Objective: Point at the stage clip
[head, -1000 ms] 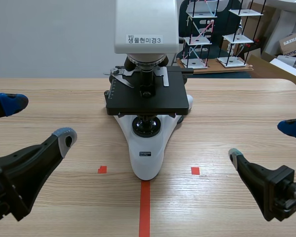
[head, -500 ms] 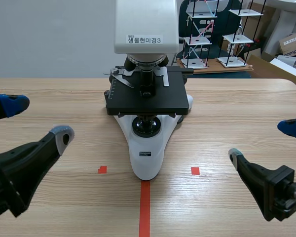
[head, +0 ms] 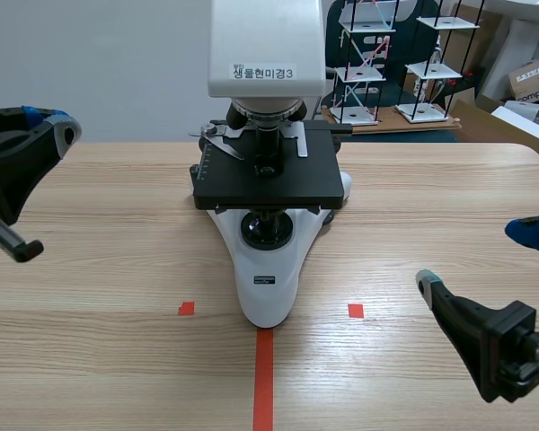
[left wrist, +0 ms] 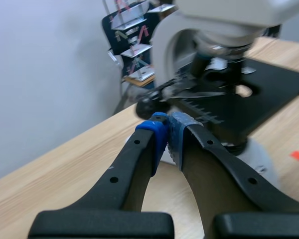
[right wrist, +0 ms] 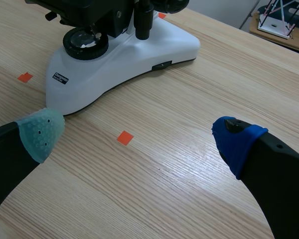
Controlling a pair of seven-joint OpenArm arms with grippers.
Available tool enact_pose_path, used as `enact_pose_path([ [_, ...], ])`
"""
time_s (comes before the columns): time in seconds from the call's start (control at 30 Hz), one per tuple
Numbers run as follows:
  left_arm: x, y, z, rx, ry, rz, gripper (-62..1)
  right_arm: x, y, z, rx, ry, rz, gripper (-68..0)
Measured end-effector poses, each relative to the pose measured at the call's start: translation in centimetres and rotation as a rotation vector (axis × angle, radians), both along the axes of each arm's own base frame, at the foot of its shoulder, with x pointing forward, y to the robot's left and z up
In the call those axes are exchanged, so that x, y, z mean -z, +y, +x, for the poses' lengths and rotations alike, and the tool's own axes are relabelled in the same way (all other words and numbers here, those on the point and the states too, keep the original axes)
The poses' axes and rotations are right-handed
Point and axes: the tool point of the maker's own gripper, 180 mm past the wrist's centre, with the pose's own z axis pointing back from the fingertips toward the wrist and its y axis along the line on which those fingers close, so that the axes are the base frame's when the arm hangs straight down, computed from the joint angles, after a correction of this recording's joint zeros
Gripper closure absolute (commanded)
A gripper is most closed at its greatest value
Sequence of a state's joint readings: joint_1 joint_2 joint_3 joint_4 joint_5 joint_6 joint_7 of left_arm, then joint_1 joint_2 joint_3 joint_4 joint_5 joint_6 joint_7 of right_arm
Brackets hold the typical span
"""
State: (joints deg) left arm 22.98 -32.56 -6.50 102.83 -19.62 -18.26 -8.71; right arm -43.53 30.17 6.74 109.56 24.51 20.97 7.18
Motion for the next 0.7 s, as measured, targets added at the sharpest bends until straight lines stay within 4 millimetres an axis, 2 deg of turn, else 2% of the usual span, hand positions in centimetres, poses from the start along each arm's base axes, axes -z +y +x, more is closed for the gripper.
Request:
enact_pose_path([
  [0.23,2.7,0.2,3.0,0.021,0.036,0.114,-1.5,0.0,0.0,0.0,0.000,0.000,0.000,-66.7],
  [0.37,3.3,0.3,4.4,0.040,0.037,0.160,-1.5,0.0,0.0,0.0,0.000,0.000,0.000,-66.7],
  [0.7,4.1,-4.1,5.4,0.172,0.029,0.221,-1.5,0.0,0.0,0.0,0.000,0.000,0.000,-66.7],
])
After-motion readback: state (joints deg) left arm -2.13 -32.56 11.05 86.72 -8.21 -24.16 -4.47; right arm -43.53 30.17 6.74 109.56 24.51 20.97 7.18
